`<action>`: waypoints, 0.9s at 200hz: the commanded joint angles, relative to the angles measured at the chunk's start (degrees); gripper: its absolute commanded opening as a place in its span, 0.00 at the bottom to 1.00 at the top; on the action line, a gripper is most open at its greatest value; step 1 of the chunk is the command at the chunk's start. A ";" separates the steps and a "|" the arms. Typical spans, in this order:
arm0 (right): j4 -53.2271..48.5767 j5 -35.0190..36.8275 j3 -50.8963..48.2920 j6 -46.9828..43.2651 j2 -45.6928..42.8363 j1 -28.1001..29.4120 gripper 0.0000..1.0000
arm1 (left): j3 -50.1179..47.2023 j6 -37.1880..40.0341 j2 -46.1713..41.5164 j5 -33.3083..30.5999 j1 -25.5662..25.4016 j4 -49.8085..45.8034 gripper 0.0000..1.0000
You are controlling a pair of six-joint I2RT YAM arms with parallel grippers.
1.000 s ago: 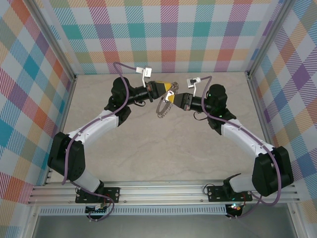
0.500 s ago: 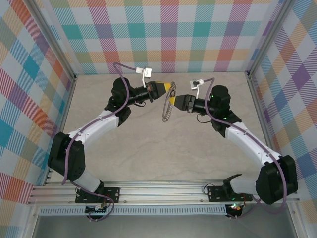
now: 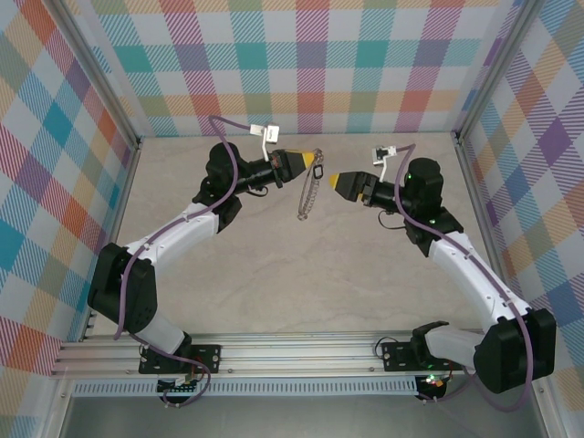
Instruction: Put the keys on the keyring
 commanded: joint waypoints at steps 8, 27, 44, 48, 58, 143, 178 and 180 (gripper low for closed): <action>-1.35 0.76 0.65 -1.45 -0.70 -0.64 0.99 | -0.18 2.29 -2.34 -0.19 -0.49 0.61 0.00; -1.42 0.91 1.35 -1.32 -0.27 -0.91 1.00 | -0.40 2.32 -2.45 -0.31 -0.49 0.57 0.00; -1.21 0.95 1.98 -1.08 0.27 -1.00 1.00 | -0.66 2.53 -2.71 -0.62 -0.49 0.53 0.00; -1.08 1.03 2.07 -1.08 0.38 -1.00 1.00 | -0.82 2.66 -2.77 -0.73 -0.49 0.51 0.00; -0.82 1.19 2.40 -0.84 0.70 -1.00 1.00 | -0.93 2.76 -2.87 -0.93 -0.49 0.40 0.00; 0.03 1.77 4.08 0.87 2.49 -1.56 1.00 | -1.65 2.84 -2.98 -1.45 -0.49 0.53 0.00; 2.23 0.97 4.62 1.89 3.06 -1.76 1.00 | -2.20 2.73 -3.16 -2.11 -0.47 0.66 0.00; 2.46 0.90 4.67 2.01 3.10 -1.67 1.00 | -2.24 2.74 -3.12 -2.20 -0.49 0.73 0.00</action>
